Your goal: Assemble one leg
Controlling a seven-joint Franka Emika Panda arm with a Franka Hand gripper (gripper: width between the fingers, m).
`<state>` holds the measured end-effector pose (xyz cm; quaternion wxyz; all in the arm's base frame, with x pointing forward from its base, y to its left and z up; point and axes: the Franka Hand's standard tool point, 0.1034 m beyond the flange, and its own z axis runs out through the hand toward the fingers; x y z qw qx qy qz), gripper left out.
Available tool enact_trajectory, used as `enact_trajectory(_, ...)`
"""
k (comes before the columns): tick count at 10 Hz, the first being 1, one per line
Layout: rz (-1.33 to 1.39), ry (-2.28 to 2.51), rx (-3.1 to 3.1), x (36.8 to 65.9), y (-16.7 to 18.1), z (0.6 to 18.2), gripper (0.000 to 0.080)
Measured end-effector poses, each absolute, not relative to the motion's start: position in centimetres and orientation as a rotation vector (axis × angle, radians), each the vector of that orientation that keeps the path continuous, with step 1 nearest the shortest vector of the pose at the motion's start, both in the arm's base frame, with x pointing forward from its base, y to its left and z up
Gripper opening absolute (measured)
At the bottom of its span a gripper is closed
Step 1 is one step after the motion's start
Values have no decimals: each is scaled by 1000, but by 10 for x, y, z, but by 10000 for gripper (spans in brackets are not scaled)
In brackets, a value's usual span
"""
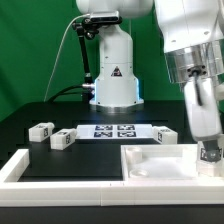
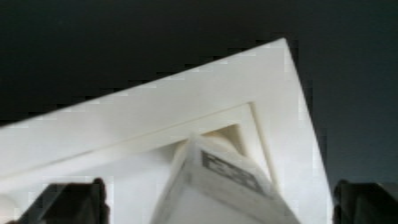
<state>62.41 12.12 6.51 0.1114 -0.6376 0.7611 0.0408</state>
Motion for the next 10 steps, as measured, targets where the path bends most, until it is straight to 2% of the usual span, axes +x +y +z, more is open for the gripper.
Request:
enact_trajectory(8, 32, 1276, -2762, 624, 111, 63, 648)
enact_trajectory(10, 23, 1104, -2831, 622, 120, 63, 648)
